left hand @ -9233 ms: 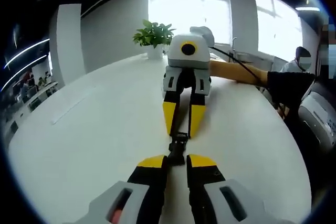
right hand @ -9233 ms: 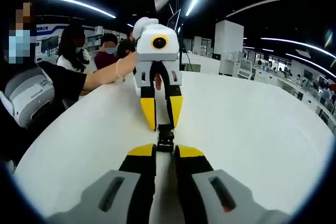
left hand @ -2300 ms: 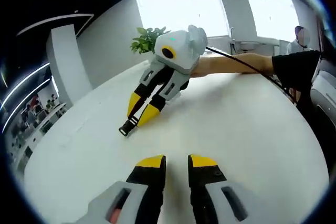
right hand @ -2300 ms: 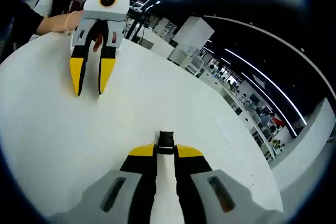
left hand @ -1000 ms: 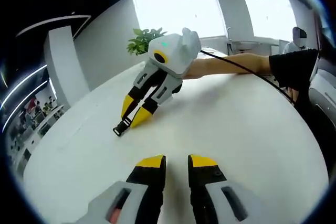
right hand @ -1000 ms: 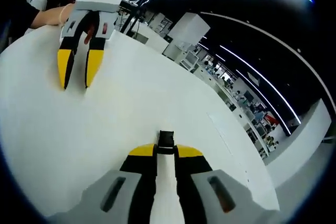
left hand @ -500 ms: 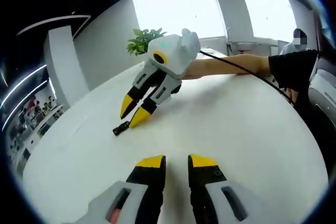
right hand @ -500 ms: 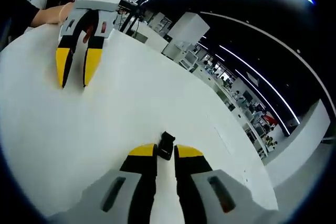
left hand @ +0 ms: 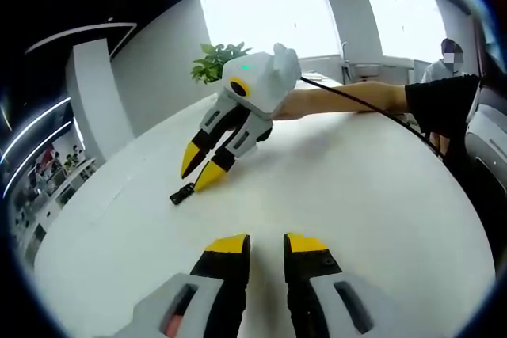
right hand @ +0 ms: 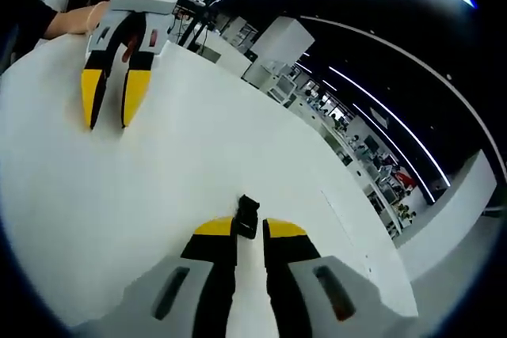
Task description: Snap the two parts of the plastic buckle together until the buckle closes and remains connected.
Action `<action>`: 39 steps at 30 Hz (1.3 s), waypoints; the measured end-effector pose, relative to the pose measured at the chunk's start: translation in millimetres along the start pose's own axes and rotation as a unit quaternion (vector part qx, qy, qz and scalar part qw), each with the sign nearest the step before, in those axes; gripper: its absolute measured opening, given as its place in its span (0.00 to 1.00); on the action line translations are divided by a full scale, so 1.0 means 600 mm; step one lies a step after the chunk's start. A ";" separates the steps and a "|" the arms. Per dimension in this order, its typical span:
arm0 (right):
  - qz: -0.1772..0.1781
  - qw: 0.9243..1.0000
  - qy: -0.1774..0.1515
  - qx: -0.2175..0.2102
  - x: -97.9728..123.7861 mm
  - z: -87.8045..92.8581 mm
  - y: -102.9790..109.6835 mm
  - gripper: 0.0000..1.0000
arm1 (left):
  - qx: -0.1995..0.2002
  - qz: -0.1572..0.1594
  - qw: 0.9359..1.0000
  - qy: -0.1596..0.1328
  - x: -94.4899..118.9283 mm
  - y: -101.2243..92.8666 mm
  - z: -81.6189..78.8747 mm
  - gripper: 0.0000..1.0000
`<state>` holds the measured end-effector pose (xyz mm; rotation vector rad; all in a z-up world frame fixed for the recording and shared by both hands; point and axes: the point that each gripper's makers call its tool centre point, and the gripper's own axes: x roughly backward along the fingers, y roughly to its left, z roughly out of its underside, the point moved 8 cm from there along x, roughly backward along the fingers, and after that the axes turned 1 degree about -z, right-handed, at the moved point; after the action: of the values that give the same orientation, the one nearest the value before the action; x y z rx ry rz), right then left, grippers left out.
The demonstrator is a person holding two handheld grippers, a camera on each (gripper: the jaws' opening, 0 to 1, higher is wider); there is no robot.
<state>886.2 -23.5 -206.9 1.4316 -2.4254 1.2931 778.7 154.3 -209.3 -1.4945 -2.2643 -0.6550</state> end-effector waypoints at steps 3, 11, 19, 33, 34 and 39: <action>0.002 1.000 0.001 0.000 0.000 0.001 -0.001 0.12 | 0.000 0.000 1.000 0.000 0.000 -0.001 0.000 0.16; 0.006 1.000 0.006 -0.001 0.000 0.003 -0.003 0.12 | -0.001 0.000 1.000 0.001 0.000 -0.002 0.000 0.16; 0.007 1.000 0.008 0.000 0.000 0.003 -0.003 0.12 | -0.002 0.000 1.000 0.001 0.000 -0.002 0.001 0.16; 0.011 1.000 0.013 -0.002 0.001 0.004 -0.005 0.12 | -0.004 0.000 1.000 0.002 0.001 -0.002 0.000 0.16; 0.011 1.000 0.012 -0.002 0.001 0.004 -0.005 0.12 | -0.004 0.001 1.000 0.002 0.001 -0.002 0.000 0.16; 0.012 1.000 0.013 -0.002 0.002 0.003 -0.004 0.12 | -0.005 0.000 1.000 0.003 0.002 -0.002 0.000 0.16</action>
<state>888.3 -26.2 -206.1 1.3803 -2.4334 1.3037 777.4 154.6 -208.7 -1.4958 -2.2601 -0.6697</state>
